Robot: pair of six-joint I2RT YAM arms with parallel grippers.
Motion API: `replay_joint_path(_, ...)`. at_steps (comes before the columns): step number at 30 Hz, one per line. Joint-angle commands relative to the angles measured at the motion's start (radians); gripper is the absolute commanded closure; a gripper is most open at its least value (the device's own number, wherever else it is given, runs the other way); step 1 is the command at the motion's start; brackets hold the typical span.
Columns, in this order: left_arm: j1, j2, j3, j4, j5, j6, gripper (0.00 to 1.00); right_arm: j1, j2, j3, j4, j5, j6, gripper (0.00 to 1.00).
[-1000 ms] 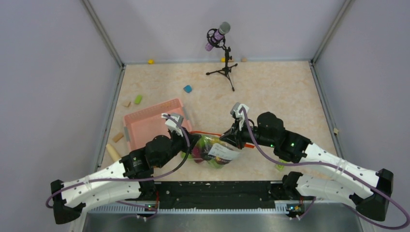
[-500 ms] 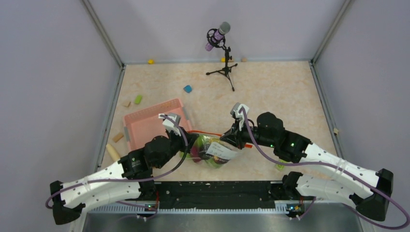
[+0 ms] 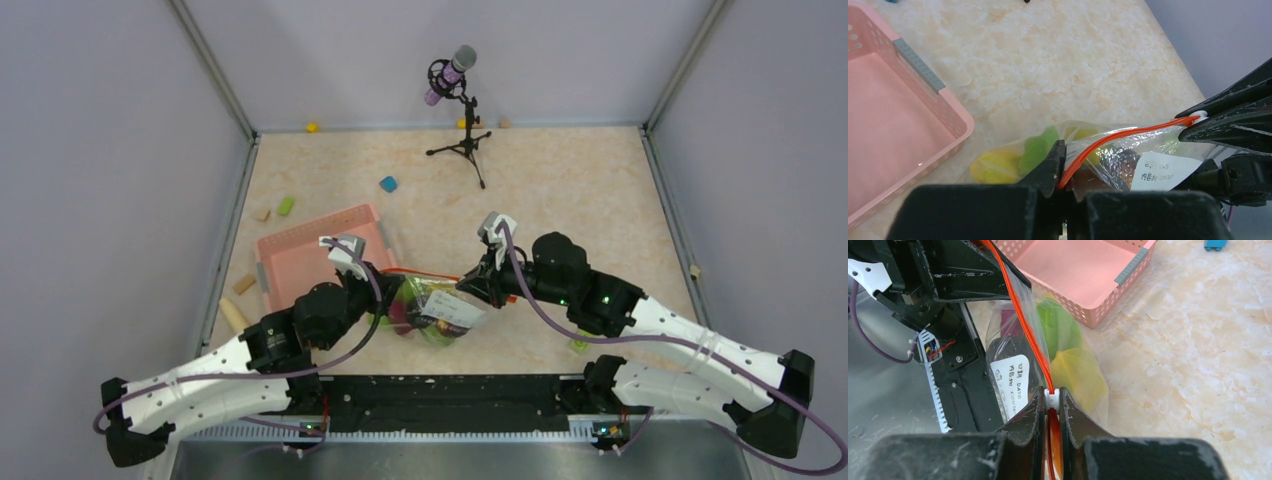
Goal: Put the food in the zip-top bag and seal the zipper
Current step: Zip the zipper food storage bag at the center of the board.
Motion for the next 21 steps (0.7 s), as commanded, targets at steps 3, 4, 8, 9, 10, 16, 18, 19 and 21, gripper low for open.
replay_joint_path(3, 0.035, -0.032, 0.027, -0.12, -0.294, 0.017, 1.0, -0.01, -0.066, 0.0, -0.087, 0.067, -0.003, 1.0)
replay_joint_path(4, 0.036, -0.034, 0.026, -0.124, -0.3, 0.014, 1.0, -0.009, -0.066, 0.0, -0.088, 0.067, -0.003, 1.0)
replay_joint_path(8, 0.035, -0.046, 0.027, -0.136, -0.327, 0.001, 1.0, -0.009, -0.067, 0.0, -0.087, 0.071, -0.003, 1.0)
replay_joint_path(9, 0.035, -0.05, 0.027, -0.14, -0.334, -0.003, 1.0, -0.01, -0.069, -0.001, -0.087, 0.072, -0.003, 1.0)
replay_joint_path(10, 0.036, -0.057, 0.027, -0.144, -0.34, -0.006, 1.0, -0.009, -0.069, -0.002, -0.088, 0.072, -0.002, 1.0)
replay_joint_path(16, 0.036, -0.089, 0.021, -0.159, -0.367, -0.019, 1.0, -0.009, -0.069, -0.002, -0.087, 0.076, -0.002, 1.0)
replay_joint_path(18, 0.036, -0.098, 0.02, -0.163, -0.376, -0.025, 1.0, -0.01, -0.069, -0.002, -0.088, 0.076, -0.002, 1.0)
replay_joint_path(19, 0.035, -0.099, 0.02, -0.165, -0.379, -0.027, 1.0, -0.01, -0.07, -0.002, -0.088, 0.076, -0.001, 1.0)
replay_joint_path(21, 0.036, -0.104, 0.019, -0.167, -0.384, -0.028, 1.0, -0.01, -0.069, -0.002, -0.087, 0.078, -0.001, 1.0)
